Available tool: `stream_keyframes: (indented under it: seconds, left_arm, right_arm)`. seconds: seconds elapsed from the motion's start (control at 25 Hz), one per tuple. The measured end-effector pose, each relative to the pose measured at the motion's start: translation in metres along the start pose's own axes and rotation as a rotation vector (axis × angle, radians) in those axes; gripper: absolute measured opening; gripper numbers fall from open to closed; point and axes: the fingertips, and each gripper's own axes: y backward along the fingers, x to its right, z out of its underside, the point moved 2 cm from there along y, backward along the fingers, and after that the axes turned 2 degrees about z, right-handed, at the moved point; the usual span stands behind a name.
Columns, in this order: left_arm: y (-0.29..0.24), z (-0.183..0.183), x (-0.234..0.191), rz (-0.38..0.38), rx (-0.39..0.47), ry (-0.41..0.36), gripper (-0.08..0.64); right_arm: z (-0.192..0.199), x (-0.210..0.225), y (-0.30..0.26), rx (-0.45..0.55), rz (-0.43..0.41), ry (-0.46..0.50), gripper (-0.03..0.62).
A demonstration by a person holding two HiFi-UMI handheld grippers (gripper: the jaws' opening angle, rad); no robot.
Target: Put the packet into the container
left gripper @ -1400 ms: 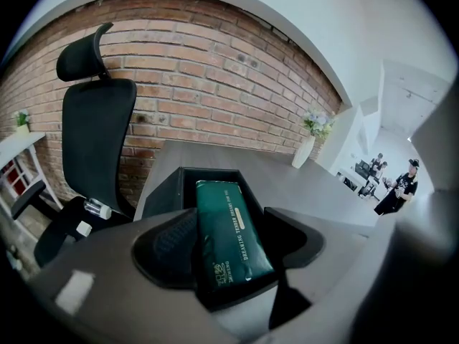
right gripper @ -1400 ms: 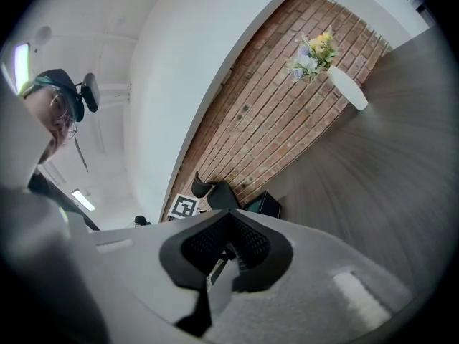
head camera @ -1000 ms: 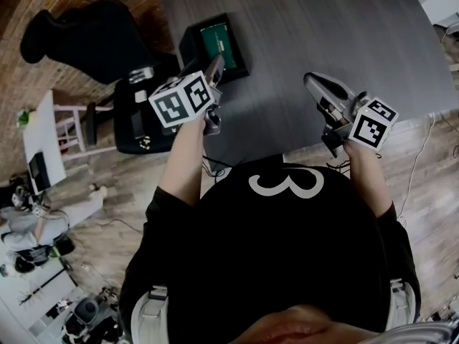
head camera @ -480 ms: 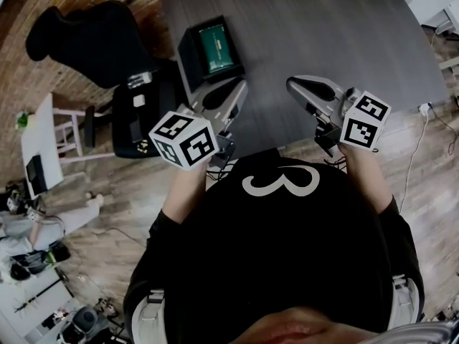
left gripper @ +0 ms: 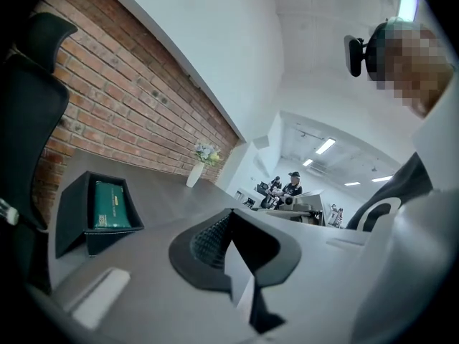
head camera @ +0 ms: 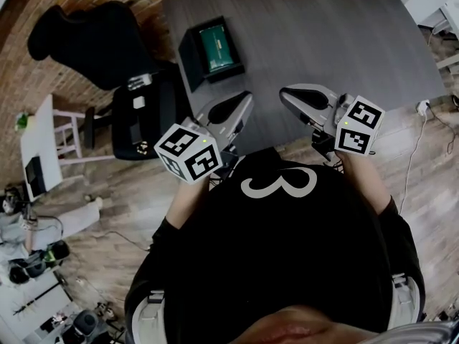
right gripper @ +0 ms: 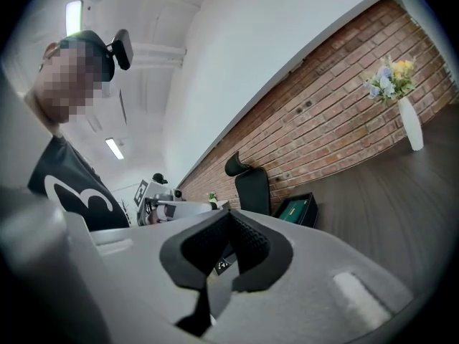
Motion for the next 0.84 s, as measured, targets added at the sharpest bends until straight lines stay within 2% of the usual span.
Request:
stream_keyframes:
  seconds: [0.64, 0.84]
  left_arm:
    - [-0.007, 0.017, -0.003, 0.014, -0.032, 0.019, 0.012]
    - [-0.013, 0.020, -0.007, 0.006, -0.041, 0.003, 0.012]
  right_arm:
    - [0.015, 0.009, 0.003, -0.009, 0.020, -0.056, 0.000]
    - [0.021, 0.017, 0.002, -0.020, 0.025, -0.073, 0.000]
